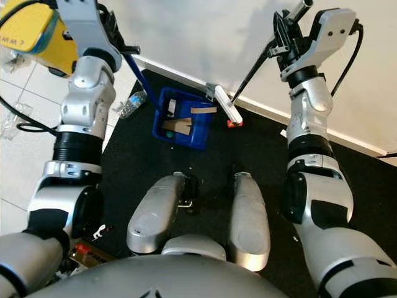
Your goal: Sweep floor
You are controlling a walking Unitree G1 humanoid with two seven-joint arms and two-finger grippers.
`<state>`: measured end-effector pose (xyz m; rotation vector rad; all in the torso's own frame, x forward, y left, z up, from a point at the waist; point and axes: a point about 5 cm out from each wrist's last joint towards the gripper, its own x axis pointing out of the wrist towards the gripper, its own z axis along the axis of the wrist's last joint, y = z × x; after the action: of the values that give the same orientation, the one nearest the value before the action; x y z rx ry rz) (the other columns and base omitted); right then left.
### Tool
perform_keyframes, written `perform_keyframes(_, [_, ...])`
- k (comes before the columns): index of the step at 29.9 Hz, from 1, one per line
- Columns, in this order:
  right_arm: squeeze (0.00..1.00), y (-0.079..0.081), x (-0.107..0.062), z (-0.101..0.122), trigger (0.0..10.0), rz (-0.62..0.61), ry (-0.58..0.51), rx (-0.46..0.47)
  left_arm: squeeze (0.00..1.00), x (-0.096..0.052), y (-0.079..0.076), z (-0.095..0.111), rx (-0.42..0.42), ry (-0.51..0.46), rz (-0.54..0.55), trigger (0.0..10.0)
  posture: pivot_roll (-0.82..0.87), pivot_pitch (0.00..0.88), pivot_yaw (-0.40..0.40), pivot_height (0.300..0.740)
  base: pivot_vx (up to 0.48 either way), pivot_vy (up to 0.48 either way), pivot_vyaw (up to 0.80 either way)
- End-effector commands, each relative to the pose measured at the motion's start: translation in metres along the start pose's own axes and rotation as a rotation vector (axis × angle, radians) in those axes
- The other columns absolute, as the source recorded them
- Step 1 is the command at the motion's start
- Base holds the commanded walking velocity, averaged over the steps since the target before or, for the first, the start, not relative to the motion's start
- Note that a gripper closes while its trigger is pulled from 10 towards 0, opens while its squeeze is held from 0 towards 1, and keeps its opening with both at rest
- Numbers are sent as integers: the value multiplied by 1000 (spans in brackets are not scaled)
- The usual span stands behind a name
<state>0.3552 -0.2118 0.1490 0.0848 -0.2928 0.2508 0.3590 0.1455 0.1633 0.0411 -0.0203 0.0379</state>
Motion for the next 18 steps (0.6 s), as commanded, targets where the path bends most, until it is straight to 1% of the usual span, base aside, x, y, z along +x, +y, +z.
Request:
perform_keyframes(1, [0, -7, -5, 0, 10000, -29, 16, -11, 0, -6, -7, -16, 14, 49, -7, 10000, 297, 218, 59, 740, 0, 0, 0])
perform_keyframes(2, [0, -10, -5, 2, 10000, -37, 7, -5, 0, -8, -11, -21, 13, 64, -12, 10000, 294, 222, 58, 740, 0, 0, 0])
perform_keyframes(3, [0, -10, -5, 2, 10000, -37, 7, -5, 0, -8, -11, -21, 13, 64, -12, 10000, 294, 222, 58, 740, 0, 0, 0])
perform_keyframes(4, [0, -13, -4, 7, 10000, -51, -7, 5, 0, -11, -16, -28, 20, 88, -14, 10000, 294, 222, 58, 740, 0, 0, 0])
perform_keyframes(5, [0, -14, -3, 8, 10000, -58, -12, 10, 0, -12, -18, -30, 26, 97, -14, 10000, 294, 222, 58, 740, 0, 0, 0])
perform_keyframes(6, [0, -14, -3, 8, 10000, -58, -12, 10, 0, -12, -18, -30, 26, 97, -14, 10000, 294, 222, 58, 740, 0, 0, 0])
perform_keyframes(7, [0, -16, -2, 13, 10000, -58, -24, 22, 0, -16, -22, -37, 34, 121, -15, 10000, 286, 227, 58, 740, 0, 0, 0])
perform_keyframes(9, [0, -17, -2, 15, 10000, -46, -21, 19, 0, -19, -26, -41, 43, 133, -21, 10000, 284, 229, 55, 740, 0, 0, 0])
perform_keyframes(13, [0, -18, -8, 7, 10000, -13, 87, -41, 0, -22, -34, -44, 41, 148, -50, 10000, 283, 231, 52, 740, 0, 0, 0])
perform_keyframes(15, [0, -26, -13, 3, 10000, -68, 134, -51, 0, -22, -36, -44, 44, 147, -61, 10000, 283, 233, 51, 740, 0, 0, 0])
perform_keyframes(18, [0, -36, -20, 2, 10000, -131, 176, -62, 0, -20, -36, -43, 47, 144, -60, 10000, 281, 235, 50, 740, 0, 0, 0])
